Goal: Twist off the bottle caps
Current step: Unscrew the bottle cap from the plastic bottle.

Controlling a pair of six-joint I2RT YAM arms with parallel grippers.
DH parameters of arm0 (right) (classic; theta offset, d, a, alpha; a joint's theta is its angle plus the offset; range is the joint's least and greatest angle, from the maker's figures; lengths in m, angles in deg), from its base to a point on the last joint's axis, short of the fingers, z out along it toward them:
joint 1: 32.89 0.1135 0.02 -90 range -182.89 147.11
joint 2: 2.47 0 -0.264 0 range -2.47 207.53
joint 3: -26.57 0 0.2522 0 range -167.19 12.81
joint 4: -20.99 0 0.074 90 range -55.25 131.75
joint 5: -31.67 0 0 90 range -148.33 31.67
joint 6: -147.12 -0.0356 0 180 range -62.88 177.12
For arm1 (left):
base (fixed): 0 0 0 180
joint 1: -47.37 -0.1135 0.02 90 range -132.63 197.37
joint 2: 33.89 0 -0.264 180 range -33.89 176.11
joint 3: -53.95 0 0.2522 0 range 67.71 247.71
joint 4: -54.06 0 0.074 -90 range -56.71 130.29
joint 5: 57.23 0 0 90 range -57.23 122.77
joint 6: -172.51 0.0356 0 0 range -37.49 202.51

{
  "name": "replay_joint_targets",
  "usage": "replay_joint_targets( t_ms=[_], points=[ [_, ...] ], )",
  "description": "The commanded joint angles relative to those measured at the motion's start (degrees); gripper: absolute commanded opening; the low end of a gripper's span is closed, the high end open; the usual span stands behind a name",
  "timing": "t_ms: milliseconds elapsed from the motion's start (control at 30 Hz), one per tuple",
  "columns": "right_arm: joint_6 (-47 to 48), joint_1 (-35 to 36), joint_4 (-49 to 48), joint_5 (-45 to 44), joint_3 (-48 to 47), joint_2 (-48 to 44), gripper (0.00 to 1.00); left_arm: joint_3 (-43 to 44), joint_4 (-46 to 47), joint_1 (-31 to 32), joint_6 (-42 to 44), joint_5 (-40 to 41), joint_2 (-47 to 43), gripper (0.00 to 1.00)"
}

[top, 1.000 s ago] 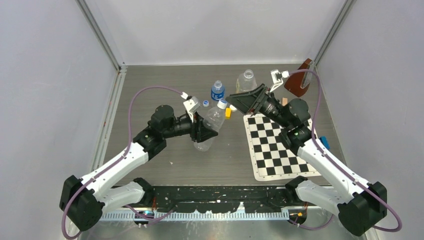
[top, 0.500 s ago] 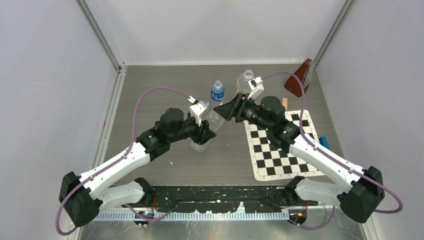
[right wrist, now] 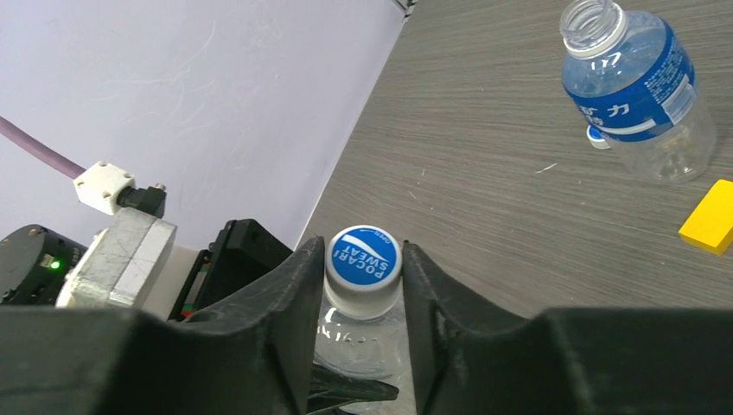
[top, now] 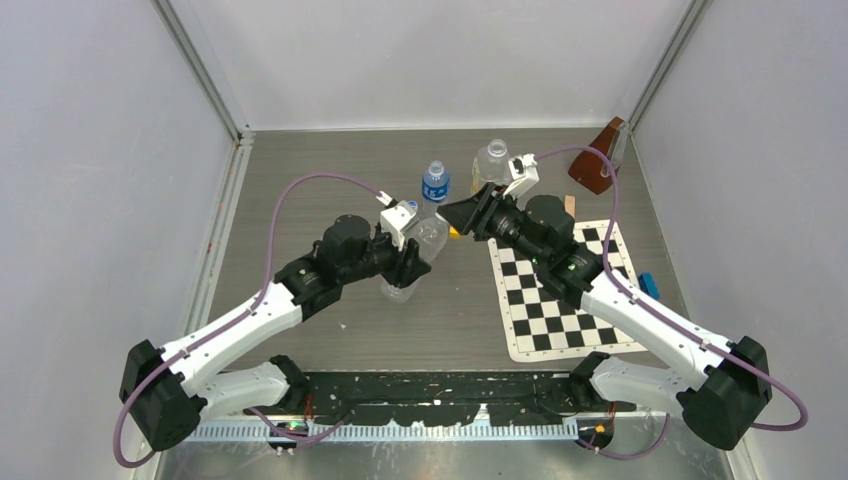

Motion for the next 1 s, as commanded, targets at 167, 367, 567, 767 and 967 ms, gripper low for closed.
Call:
replay_joint_targets(
  t_ms=[167,367,567,767,967],
  points=[
    [-2.11,0.38,-4.75,1.68,0.21,0.55,0.40,2.59,1.48,0.36,0.56,1.33,0.27,0.00],
    [-2.59,0.36,-5.12,1.78,0.40,1.06,0.37,2.76,1.99,0.36,0.19,0.99,0.67,0.00],
    [-2.65,0.38,-5.18,2.11,0.18,2.08,0.43,2.59,2.14,0.36,-0.21,0.72,0.44,0.00],
    [-3.21,0.38,-6.25,1.43,0.29,2.86,0.33,2.41,2.34,0.37,-0.25,0.72,0.40,0.00],
    [-3.25,0.33,-7.90,1.99,0.90,2.89,0.01,2.28,2.92,0.36,-0.34,-0.39,0.79,0.00]
  ],
)
